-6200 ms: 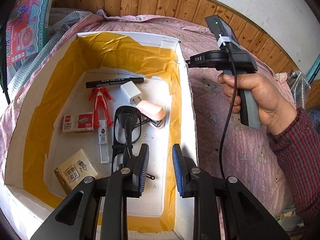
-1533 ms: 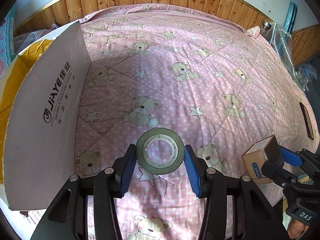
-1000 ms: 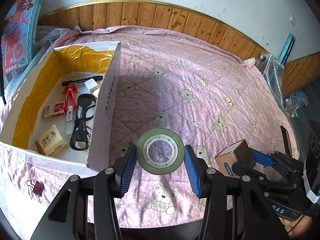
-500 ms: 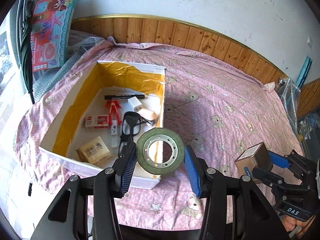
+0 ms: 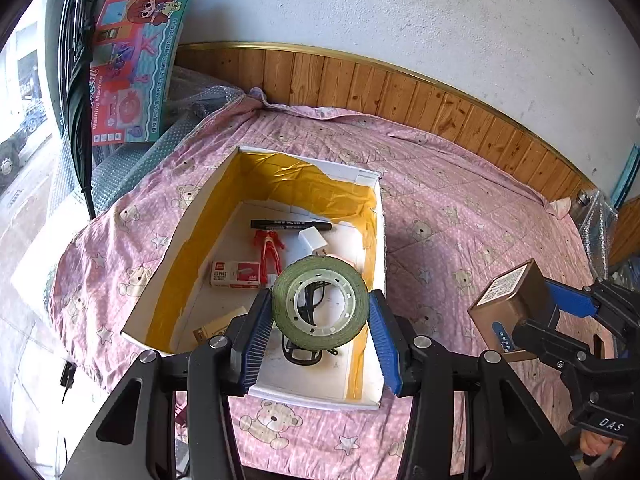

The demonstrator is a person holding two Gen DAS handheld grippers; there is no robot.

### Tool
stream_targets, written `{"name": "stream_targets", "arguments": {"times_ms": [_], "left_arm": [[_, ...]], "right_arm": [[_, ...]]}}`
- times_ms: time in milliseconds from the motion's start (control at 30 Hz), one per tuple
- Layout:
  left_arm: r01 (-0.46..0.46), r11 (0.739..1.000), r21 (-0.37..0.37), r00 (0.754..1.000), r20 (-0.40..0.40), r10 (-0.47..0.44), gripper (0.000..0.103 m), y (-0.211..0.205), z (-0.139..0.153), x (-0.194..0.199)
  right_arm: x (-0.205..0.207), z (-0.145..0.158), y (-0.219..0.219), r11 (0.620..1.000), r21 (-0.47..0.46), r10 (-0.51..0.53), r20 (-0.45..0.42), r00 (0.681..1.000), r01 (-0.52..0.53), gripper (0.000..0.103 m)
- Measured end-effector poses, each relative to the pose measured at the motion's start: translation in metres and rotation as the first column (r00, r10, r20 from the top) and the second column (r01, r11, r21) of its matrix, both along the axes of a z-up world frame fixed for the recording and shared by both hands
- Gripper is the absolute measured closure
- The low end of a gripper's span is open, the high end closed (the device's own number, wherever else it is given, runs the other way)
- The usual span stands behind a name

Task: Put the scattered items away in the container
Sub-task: 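Carry the tape roll in the left gripper while the right carries the gold tin to the box, then lower the tape roll and gold tin into the box and open both grippers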

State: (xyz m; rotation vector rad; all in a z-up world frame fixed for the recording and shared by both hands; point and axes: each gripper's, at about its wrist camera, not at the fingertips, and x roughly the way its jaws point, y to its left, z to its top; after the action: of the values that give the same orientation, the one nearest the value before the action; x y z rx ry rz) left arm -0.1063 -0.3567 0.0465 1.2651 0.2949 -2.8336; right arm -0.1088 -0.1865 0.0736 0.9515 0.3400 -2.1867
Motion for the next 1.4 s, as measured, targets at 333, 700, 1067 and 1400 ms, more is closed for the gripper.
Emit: {"name": "stream_targets", "arguments": {"times_ms": [333,700,1067,1400], "left_arm": [[-0.04,0.999,0.021,0.999,0.029,0.04,0.054,-0.028,-0.009,-0.018],[-0.137,0.984,0.116,0.985,0.118,0.123,0.054,-0.076,-0.038,-0.034],[-0.141,0.983,0.115,0.983,0.135,0.125,0.054,-0.097,-0.042,-0.065],[-0.071,0.994,0.086,0.981,0.188,0.054,0.054,-0.101,-0.056,-0.103]], "right_arm": [[-0.031,0.011,-0.048,0.997,-0.001,0.071,-0.006,0.997,-0.071,0.052],[-0.081,-0.006,-0.093,0.992,0.04,0.115,0.047,0.992,-0.117,0.052],[-0.1,-0.043,-0.124,0.975,0.044,0.202,0.219,0.955,-0.216,0.051],[-0.046,-0.088,-0.133,0.927,0.108,0.317,0.289,0.903,-0.36,0.052]]}}
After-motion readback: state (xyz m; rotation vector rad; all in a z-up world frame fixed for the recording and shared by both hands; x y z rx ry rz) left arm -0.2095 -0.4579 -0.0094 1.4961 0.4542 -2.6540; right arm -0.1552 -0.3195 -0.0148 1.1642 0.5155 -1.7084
